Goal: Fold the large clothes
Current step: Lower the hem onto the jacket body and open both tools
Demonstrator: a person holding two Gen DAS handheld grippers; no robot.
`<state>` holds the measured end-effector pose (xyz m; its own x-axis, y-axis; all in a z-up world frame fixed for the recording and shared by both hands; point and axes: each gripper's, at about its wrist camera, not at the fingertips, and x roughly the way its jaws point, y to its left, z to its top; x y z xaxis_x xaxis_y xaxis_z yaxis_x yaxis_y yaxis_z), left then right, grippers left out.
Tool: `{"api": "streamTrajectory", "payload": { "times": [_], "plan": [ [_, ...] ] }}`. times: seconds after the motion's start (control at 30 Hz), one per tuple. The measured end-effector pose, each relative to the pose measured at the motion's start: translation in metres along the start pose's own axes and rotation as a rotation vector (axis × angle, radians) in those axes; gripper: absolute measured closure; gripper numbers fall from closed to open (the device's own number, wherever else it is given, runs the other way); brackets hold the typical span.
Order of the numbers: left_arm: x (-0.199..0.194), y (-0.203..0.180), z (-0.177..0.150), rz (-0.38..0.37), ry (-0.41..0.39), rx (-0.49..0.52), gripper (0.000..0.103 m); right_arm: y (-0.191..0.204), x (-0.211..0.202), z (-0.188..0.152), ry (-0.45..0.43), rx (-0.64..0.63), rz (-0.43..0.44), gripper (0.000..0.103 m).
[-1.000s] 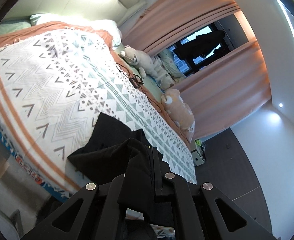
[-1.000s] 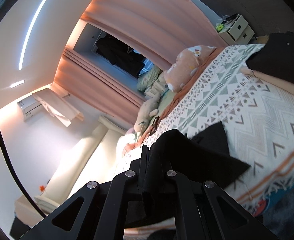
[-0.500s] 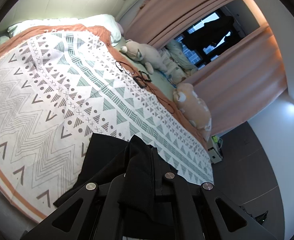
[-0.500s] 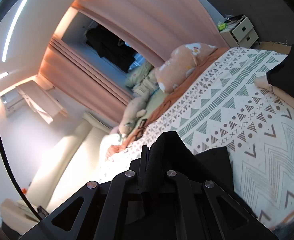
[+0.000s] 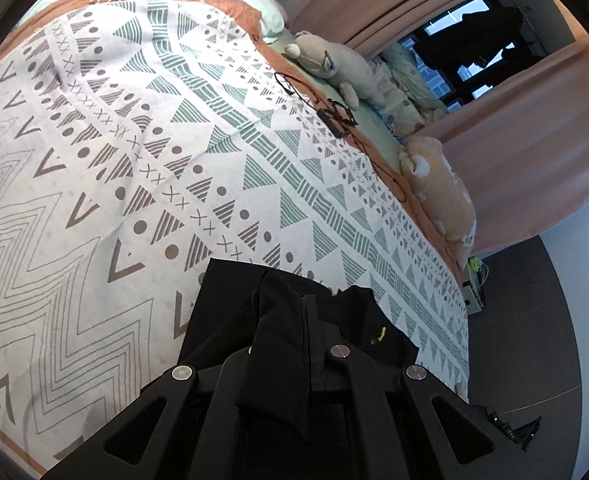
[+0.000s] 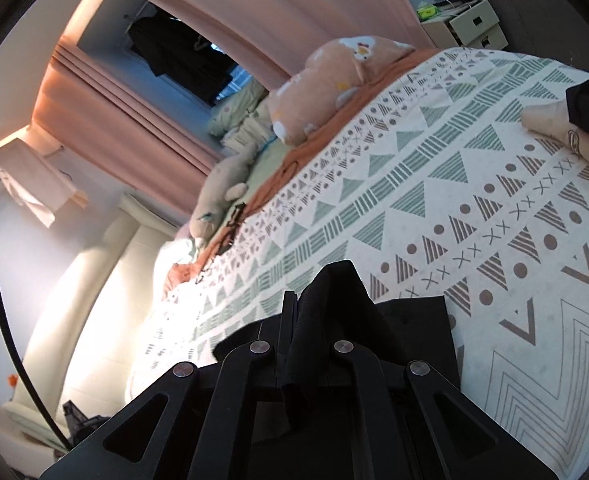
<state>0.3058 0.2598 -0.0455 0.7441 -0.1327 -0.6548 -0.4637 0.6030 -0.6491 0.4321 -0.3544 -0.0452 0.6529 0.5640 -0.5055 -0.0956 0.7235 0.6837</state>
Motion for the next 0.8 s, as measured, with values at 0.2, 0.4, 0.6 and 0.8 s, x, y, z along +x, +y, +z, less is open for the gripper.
{"api": "streamTrajectory", "payload": {
  "times": [0.2, 0.4, 0.6, 0.8],
  "plan": [
    [0.039, 0.014, 0.004, 0.022, 0.036, -0.002, 0.1, -0.021, 0.036, -0.002, 0.043, 0.015, -0.066, 0.099],
    [0.073, 0.03, 0.011, -0.003, 0.129, -0.051, 0.067, -0.025, 0.058, 0.0, 0.074, -0.028, -0.132, 0.047],
    [0.045, 0.031, 0.013, -0.027, 0.036, -0.017, 0.018, -0.023, 0.044, -0.003, 0.054, -0.075, -0.152, 0.029],
    [0.033, 0.036, 0.007, 0.072, 0.019, 0.069, 0.018, -0.035, 0.035, -0.009, 0.093, -0.096, -0.233, 0.029]
  ]
}}
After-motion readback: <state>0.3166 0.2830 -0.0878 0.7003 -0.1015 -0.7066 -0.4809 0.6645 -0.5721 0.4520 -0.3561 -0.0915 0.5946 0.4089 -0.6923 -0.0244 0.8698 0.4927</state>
